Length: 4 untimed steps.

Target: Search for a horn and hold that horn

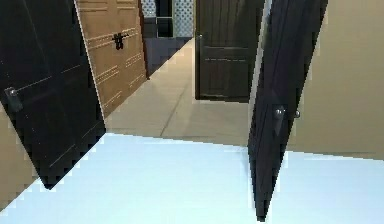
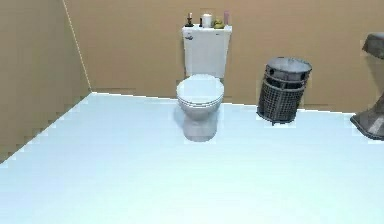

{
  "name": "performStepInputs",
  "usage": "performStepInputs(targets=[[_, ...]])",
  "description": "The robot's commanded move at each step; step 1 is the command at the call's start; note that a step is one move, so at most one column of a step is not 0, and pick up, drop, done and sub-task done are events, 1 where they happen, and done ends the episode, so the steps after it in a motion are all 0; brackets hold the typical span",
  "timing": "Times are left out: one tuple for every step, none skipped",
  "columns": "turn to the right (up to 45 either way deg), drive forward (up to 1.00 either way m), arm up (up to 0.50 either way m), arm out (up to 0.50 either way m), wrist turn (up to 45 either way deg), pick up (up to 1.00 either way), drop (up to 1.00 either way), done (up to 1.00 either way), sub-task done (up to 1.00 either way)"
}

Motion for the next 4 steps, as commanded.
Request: performStepInputs(targets=[[-21.0, 0.0, 0.0, 0.0, 0.0, 0.0, 0.0, 0.0, 0.0], [0.0, 0.3, 0.0, 0.0, 0.0, 0.0, 0.0, 0.0, 0.0], [15.0, 0.0, 0.0, 0.0, 0.0, 0.0, 0.0, 0.0, 0.0], [0.0, 1.0, 0.0, 0.0, 0.0, 0.0, 0.0, 0.0, 0.0]])
